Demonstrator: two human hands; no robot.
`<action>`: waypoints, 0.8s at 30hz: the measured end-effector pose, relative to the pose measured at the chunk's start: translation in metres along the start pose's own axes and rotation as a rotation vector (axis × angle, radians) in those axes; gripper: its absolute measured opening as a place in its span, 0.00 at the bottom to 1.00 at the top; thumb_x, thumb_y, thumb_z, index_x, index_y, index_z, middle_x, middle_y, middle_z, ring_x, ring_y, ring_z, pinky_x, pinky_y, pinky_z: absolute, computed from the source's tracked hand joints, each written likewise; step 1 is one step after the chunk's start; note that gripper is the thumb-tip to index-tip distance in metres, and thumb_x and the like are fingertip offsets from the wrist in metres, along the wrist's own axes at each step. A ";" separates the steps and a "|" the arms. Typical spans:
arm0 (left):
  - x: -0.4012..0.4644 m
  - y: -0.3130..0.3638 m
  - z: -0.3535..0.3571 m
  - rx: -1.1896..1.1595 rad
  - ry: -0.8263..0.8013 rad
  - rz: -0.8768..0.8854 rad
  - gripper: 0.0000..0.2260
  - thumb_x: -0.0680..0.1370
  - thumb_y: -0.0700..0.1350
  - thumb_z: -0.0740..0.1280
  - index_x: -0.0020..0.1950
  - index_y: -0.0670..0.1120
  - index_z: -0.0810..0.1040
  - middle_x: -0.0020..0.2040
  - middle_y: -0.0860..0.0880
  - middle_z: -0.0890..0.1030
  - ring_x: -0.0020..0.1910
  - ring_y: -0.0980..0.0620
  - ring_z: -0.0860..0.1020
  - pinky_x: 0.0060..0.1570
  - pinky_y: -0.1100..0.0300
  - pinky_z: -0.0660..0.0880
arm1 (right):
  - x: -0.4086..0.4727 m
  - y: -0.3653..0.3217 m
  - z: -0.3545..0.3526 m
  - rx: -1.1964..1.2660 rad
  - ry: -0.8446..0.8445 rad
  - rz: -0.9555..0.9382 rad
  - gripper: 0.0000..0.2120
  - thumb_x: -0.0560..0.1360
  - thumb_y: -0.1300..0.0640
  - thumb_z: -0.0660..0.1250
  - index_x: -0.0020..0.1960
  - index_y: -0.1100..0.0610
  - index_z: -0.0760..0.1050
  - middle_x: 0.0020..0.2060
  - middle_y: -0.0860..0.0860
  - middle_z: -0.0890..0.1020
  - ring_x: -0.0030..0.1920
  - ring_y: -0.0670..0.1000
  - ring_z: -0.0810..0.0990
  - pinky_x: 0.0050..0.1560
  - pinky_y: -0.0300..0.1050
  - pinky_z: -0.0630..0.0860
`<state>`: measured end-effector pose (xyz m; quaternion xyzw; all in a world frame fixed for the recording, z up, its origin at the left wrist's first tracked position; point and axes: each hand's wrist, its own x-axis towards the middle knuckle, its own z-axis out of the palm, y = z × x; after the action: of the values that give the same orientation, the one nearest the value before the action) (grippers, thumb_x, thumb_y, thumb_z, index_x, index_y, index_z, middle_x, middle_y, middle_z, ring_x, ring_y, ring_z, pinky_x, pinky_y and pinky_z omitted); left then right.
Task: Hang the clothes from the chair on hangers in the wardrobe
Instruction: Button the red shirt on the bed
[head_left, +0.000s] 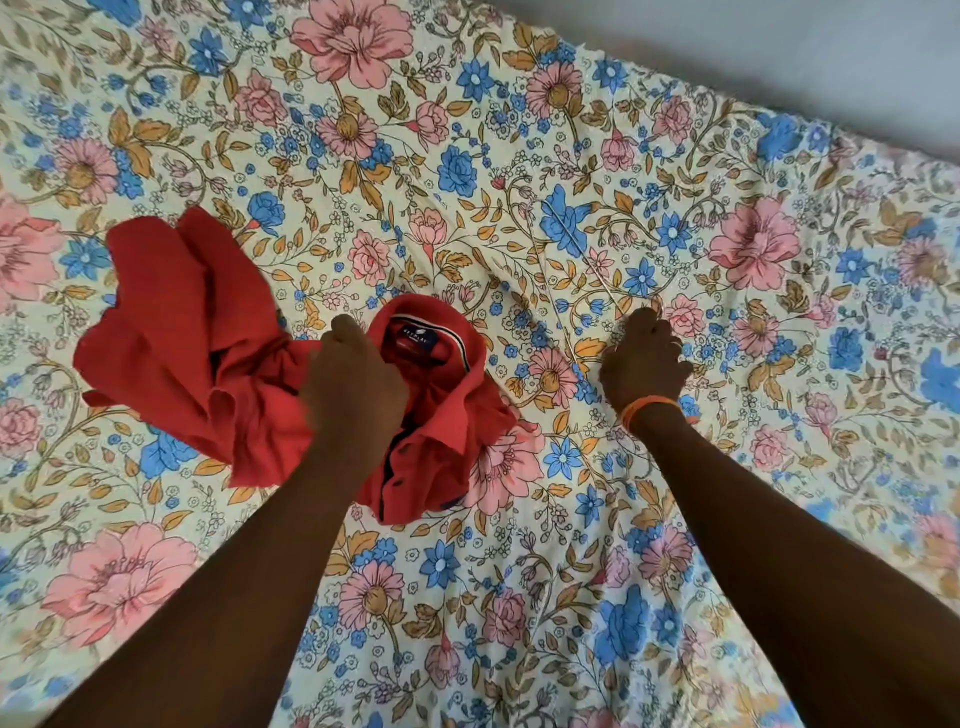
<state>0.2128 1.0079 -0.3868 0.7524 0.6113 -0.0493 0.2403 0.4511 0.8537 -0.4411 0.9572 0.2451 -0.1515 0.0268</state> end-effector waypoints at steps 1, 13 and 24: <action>0.001 0.003 0.000 0.011 0.000 0.027 0.17 0.76 0.39 0.63 0.63 0.36 0.67 0.59 0.36 0.75 0.56 0.34 0.76 0.48 0.43 0.74 | 0.004 0.000 0.002 0.029 0.005 0.004 0.24 0.78 0.57 0.61 0.72 0.58 0.59 0.62 0.62 0.71 0.62 0.66 0.72 0.59 0.66 0.71; 0.014 0.011 -0.011 -0.442 0.085 -0.155 0.06 0.81 0.42 0.65 0.55 0.41 0.78 0.49 0.48 0.78 0.47 0.48 0.74 0.42 0.61 0.61 | 0.014 -0.009 -0.014 0.669 -0.137 0.141 0.06 0.79 0.70 0.59 0.53 0.61 0.70 0.44 0.60 0.79 0.41 0.58 0.81 0.36 0.42 0.74; -0.050 0.060 -0.104 -0.644 -0.099 -0.002 0.06 0.84 0.44 0.60 0.58 0.45 0.75 0.48 0.49 0.78 0.41 0.58 0.75 0.32 0.73 0.65 | -0.048 -0.089 -0.152 1.413 0.003 0.258 0.15 0.81 0.60 0.58 0.38 0.53 0.75 0.30 0.48 0.73 0.30 0.47 0.69 0.31 0.40 0.66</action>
<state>0.2340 0.9985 -0.2588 0.6338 0.5838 0.1097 0.4954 0.4109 0.9285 -0.2798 0.7673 -0.0264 -0.2681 -0.5819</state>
